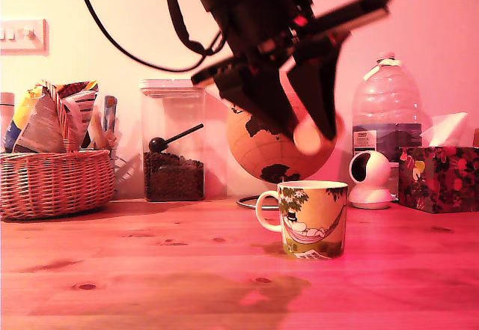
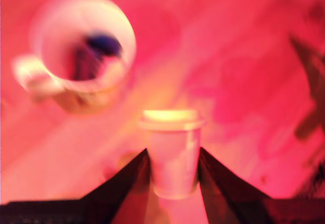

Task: Pick up the coffee capsules from the table one by one and drop them inside the nearest coffee cup

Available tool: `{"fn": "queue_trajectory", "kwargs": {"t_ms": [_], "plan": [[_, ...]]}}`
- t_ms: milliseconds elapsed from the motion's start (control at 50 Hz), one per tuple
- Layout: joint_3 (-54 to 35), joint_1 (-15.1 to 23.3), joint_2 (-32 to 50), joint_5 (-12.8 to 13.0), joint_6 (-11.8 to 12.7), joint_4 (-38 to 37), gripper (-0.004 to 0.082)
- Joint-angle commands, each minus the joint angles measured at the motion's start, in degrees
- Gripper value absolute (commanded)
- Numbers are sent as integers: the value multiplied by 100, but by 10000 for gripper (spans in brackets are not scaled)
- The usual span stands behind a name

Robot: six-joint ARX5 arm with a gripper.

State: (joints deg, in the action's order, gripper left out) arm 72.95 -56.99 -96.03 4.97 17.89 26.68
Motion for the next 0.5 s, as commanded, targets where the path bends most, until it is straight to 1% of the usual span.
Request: {"fn": "queue_trajectory", "kwargs": {"t_ms": [0,20,120,140,260,320,340,400,480], "plan": [[-83,133,37,20,-50,-111,125],[-83,173,37,20,-98,-142,125],[-83,328,37,20,-98,-321,125],[-83,352,37,20,-214,-367,125],[-83,496,35,-22,-214,-654,125],[-83,573,-2,-155,-214,-841,125],[-83,595,-13,-208,-365,-890,125],[-83,656,-70,-361,-365,-1001,125],[-81,741,-151,-487,-365,-1049,125]]}}
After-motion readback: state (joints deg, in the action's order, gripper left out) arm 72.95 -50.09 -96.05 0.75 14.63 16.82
